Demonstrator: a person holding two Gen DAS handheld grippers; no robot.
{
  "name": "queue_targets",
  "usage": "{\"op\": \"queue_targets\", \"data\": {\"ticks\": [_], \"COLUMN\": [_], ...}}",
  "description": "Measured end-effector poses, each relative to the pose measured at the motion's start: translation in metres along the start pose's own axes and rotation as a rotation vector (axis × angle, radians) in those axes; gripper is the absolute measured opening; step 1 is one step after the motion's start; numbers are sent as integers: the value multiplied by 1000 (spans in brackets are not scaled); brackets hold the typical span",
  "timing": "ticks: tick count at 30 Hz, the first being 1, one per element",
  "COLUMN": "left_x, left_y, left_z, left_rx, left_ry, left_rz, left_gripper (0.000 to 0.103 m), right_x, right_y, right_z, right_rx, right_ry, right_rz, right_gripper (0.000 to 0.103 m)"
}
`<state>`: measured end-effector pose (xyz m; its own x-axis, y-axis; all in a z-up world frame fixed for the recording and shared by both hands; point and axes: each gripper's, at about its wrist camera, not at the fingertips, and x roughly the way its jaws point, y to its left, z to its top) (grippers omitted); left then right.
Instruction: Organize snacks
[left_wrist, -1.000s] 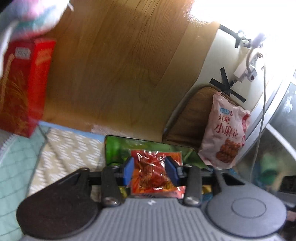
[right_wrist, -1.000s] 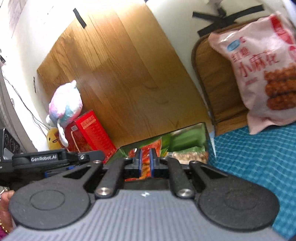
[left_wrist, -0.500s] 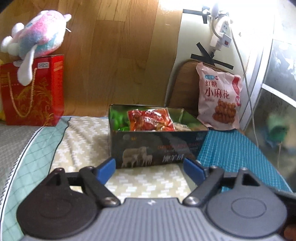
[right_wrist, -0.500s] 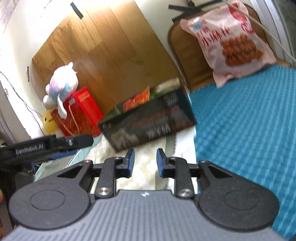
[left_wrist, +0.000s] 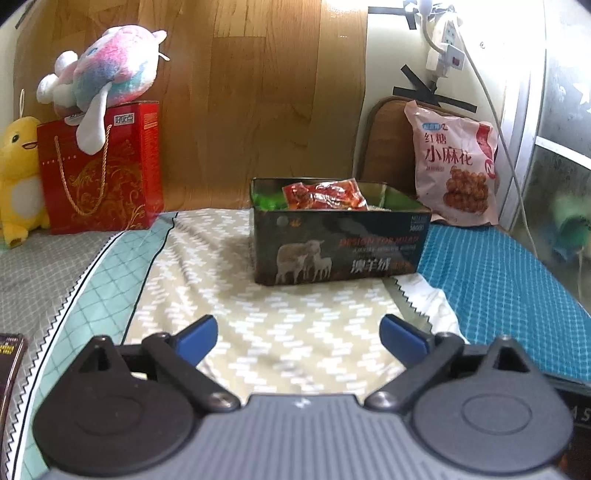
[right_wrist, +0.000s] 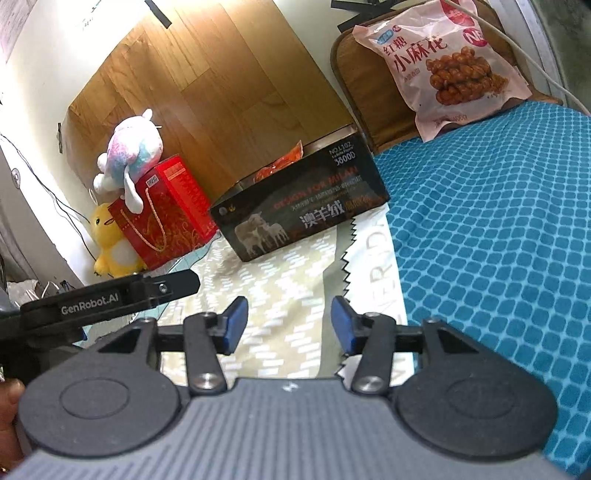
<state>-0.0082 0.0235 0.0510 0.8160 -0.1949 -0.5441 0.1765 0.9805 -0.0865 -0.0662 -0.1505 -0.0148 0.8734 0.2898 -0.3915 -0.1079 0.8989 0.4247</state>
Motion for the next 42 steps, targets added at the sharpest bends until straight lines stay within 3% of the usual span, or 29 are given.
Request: {"op": "queue_targets", "data": {"ticks": [26, 37, 42], "left_x": [1, 18, 23], "left_y": [2, -8, -10], "left_z": [-16, -23, -22], "left_rx": [-30, 21, 37], "left_ry": [39, 47, 53], "left_rz": [106, 252, 261], "left_gripper": [103, 103, 103], "right_x": [-8, -9, -6], "right_y": [2, -5, -8], "right_z": [-5, -4, -4], "right_rx": [-3, -3, 12], "right_ry": [-51, -111, -113], "right_rz": [-37, -93, -103], "right_gripper": [56, 67, 69]}}
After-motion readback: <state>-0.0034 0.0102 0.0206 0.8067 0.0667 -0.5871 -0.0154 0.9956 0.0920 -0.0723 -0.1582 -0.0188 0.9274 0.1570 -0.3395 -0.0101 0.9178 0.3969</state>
